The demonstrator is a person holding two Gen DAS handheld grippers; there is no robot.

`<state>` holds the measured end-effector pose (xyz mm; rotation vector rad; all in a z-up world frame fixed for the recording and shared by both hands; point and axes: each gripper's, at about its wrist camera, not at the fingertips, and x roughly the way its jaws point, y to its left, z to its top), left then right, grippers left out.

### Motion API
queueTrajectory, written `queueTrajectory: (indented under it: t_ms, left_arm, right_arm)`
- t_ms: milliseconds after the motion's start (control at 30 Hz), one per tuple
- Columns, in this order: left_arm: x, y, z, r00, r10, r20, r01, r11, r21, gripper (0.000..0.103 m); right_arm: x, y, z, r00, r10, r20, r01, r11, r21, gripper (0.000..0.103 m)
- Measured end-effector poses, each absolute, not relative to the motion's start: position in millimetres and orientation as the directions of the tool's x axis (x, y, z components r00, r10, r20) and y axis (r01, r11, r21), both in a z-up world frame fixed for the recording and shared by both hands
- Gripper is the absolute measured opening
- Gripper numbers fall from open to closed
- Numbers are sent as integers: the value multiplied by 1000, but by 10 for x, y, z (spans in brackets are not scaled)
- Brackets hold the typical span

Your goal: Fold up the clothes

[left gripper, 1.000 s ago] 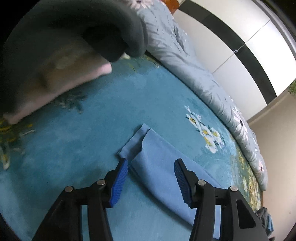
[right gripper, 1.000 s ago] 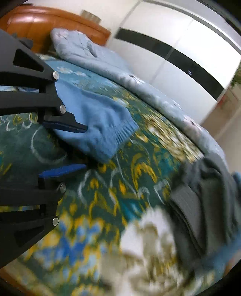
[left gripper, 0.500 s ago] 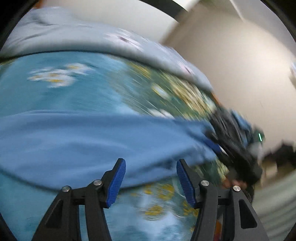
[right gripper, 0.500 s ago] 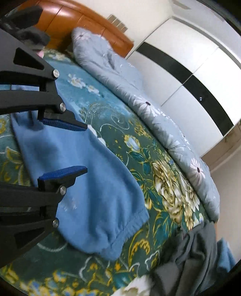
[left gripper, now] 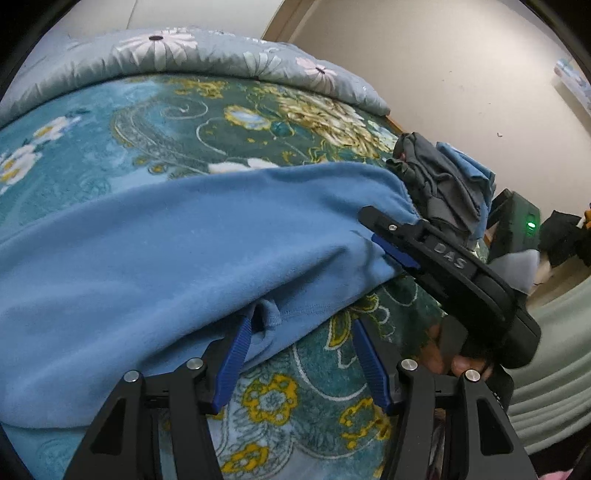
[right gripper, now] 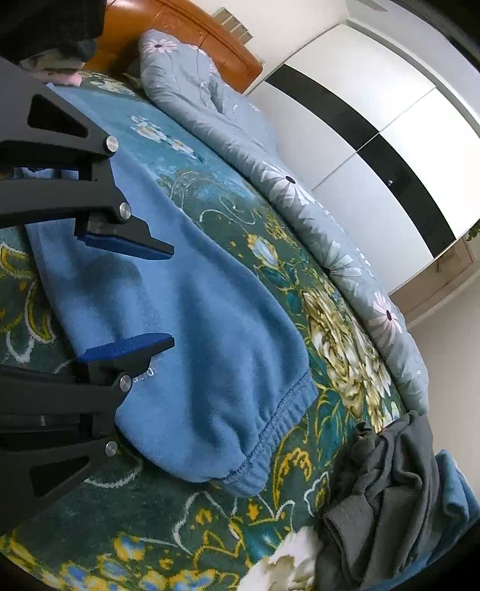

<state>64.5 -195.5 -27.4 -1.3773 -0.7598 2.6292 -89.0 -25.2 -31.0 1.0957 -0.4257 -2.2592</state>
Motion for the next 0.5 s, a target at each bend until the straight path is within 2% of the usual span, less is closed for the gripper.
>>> queueTrajectory:
  t_ms: [233,300,500]
  left_arm:
    - [596,-1895,-352,-583,270,-766,163,-885,-436,60]
    - [581,-1880,-368,-582,259,-771,165,-891,-424,55]
    - [647,-1961,-381,-598,202,-776,219,-890,-400,6]
  right_arm:
    - [-925,-231,-364,-471,-639,-608,357,-769,531,43]
    - [-922,-231,-364,-471,-640,-608,356,-768,532,43]
    - [-925,-231,-373,-467,-641,-610,358,-767,532,43]
